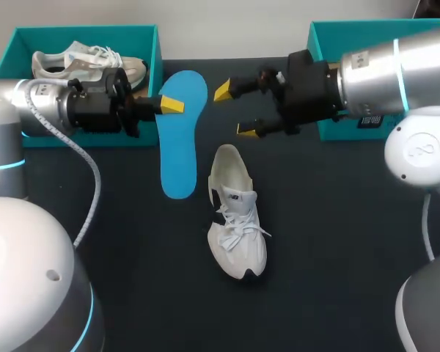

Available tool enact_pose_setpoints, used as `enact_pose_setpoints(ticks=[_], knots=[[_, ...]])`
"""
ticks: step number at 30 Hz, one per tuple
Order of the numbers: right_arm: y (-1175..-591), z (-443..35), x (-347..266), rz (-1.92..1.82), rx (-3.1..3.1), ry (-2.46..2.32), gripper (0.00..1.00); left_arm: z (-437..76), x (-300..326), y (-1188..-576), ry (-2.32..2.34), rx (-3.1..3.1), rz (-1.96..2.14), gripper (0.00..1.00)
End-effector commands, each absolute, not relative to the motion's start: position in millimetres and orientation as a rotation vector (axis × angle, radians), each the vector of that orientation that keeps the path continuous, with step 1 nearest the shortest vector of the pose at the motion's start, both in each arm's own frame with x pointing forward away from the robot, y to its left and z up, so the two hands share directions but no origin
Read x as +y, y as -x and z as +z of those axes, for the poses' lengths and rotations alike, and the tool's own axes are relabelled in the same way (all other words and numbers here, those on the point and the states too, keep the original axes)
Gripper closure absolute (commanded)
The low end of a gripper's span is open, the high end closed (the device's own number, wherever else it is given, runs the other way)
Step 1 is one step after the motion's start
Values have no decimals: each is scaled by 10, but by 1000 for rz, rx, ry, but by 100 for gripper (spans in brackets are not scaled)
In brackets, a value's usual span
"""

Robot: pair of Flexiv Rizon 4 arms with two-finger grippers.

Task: Take the shoe out of the shoebox, open the shoe tongue, remove and reinsert the insole, then place the shoe into the shoebox

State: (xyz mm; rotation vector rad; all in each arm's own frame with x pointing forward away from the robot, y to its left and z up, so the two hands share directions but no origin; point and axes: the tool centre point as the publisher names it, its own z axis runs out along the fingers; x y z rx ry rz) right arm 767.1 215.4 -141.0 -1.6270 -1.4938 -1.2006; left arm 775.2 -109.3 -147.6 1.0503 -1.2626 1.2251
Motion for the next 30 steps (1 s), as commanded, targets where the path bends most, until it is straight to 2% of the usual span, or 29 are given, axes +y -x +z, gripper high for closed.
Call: enact_pose_setpoints(ticks=[1, 16, 30], knots=[[-7709, -1446, 2117, -1314, -1380, 1448, 0, -1475, -1088, -7746, -1052, -1264, 1224, 100], [-7804, -1464, 2035, -1283, -1409, 1433, 0, -1475, -1088, -7746, -1052, -1264, 1224, 100], [-7804, -1464, 2035, -1283, -1409, 1433, 0, -1383, -1029, -7854, -439, -1807, 1920, 100]])
